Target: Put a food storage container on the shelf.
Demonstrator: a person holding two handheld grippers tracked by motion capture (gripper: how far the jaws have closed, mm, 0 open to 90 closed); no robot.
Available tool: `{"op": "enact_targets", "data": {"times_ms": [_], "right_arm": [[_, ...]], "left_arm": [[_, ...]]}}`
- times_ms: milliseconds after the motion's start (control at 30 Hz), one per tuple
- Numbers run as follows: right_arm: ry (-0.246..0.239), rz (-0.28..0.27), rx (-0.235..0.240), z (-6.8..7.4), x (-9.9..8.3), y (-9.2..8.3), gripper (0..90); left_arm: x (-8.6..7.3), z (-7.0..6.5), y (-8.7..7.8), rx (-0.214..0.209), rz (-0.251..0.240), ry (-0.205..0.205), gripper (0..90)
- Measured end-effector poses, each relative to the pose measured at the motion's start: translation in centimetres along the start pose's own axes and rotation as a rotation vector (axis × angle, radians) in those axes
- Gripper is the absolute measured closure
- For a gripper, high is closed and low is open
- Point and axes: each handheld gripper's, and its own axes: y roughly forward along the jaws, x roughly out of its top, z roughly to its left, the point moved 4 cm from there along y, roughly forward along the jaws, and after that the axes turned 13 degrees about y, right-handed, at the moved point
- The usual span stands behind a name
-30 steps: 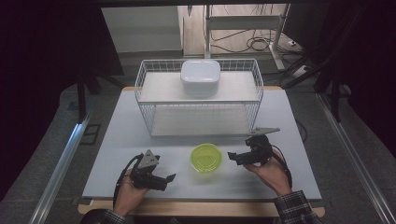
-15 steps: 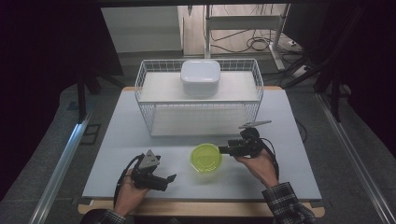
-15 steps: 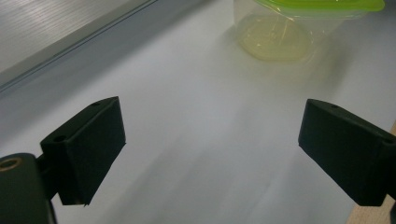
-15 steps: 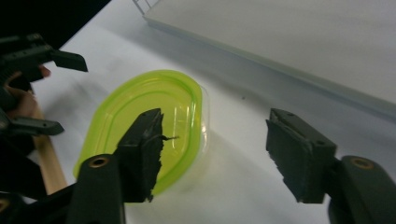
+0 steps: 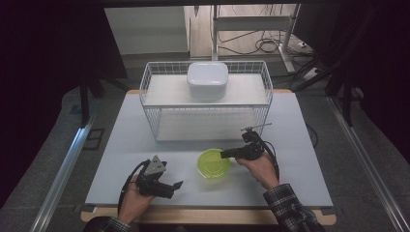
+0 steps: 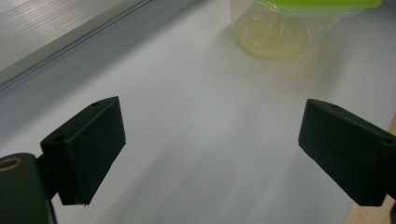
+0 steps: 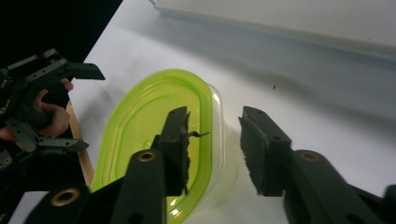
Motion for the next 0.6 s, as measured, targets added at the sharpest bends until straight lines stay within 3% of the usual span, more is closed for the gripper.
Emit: {"op": "enact_targets", "data": {"times_ms": [100, 200, 300, 400, 600], "right_arm": [[0.029, 0.012, 0.031, -0.1, 0.0, 0.0, 78.8], [0.039, 0.015, 0.036, -0.2, -0.2, -0.2, 80.2], [0.066, 0.012, 0.077, 0.1, -0.2, -0.4, 81.3], [0.059, -0.005, 0.064, 0.4, -0.2, -0.8, 81.6], [0.056, -0.044, 0.092, 1.0, 0.0, -1.7, 81.8]], "left_arm": [[0.0, 0.0, 0.0, -0.001, 0.000, 0.004, 7.0], [0.0, -0.1, 0.0, 0.000, 0.001, 0.007, 7.0], [0.0, -0.1, 0.0, 0.000, 0.001, 0.010, 7.0], [0.0, -0.1, 0.0, 0.000, 0.002, 0.013, 7.0], [0.1, -0.1, 0.0, 0.002, 0.000, 0.012, 7.0]]}}
